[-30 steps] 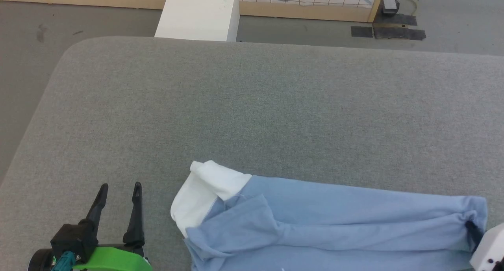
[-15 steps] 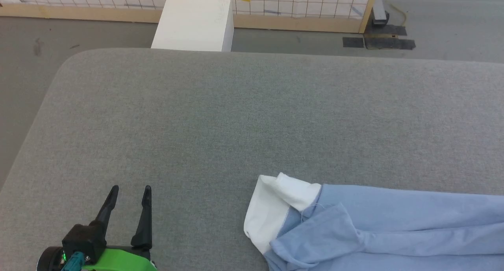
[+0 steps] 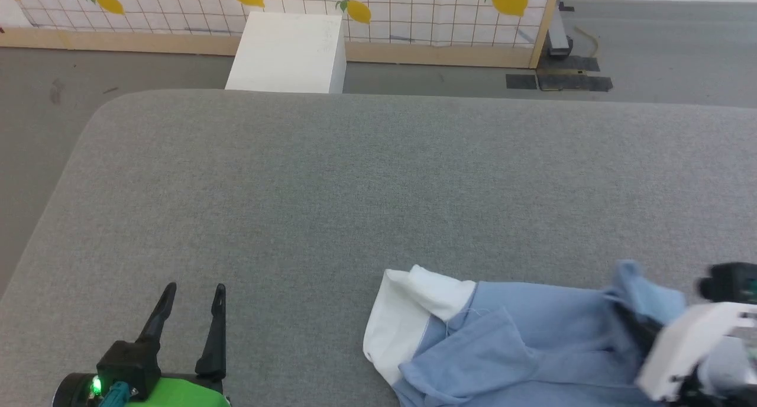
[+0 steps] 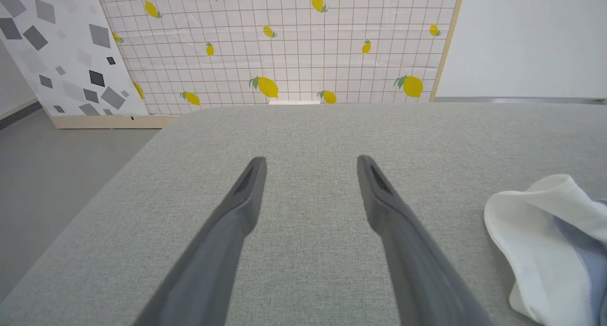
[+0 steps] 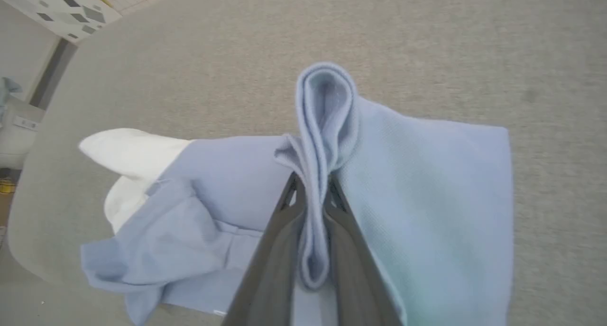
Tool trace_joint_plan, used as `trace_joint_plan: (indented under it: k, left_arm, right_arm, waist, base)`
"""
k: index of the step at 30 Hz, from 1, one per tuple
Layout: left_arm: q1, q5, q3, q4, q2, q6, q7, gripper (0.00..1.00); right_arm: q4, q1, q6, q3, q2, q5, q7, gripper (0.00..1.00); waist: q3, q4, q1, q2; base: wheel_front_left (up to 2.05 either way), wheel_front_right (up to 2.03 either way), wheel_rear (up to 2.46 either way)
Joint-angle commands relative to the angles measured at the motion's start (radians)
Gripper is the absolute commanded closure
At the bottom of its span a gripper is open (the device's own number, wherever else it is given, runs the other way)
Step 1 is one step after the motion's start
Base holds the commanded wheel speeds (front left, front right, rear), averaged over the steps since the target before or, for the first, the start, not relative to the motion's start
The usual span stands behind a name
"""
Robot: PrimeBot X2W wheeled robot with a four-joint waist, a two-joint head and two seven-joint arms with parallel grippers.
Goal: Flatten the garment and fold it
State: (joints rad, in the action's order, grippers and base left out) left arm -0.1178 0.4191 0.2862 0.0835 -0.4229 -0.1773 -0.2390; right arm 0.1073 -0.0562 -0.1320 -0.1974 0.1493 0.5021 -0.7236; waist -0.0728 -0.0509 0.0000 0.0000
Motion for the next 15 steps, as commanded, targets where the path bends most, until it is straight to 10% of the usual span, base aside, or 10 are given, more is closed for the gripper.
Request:
trace_joint_plan:
  k: [1,15]
  left_arm:
    - [-0.002,-0.002,-0.003,0.006,-0.009,-0.005,0.002,0.00]
    - [0.028,-0.002,0.027,0.007,-0.004,0.002,0.021,0.00]
  right_arm:
    - [0.034,-0.005,0.001,0.043,-0.022,0.022,-0.017,1.00]
    - [0.044,0.154,0.001,0.463,-0.082,0.030,-0.071,1.00]
  waist:
    - [0.004,-0.001,0.0000,0.0000]
    - [-0.017,-0.057,0.0000,0.0000]
  base:
    - [0.00,0.00,0.00]
    - [0.00,0.00,0.00]
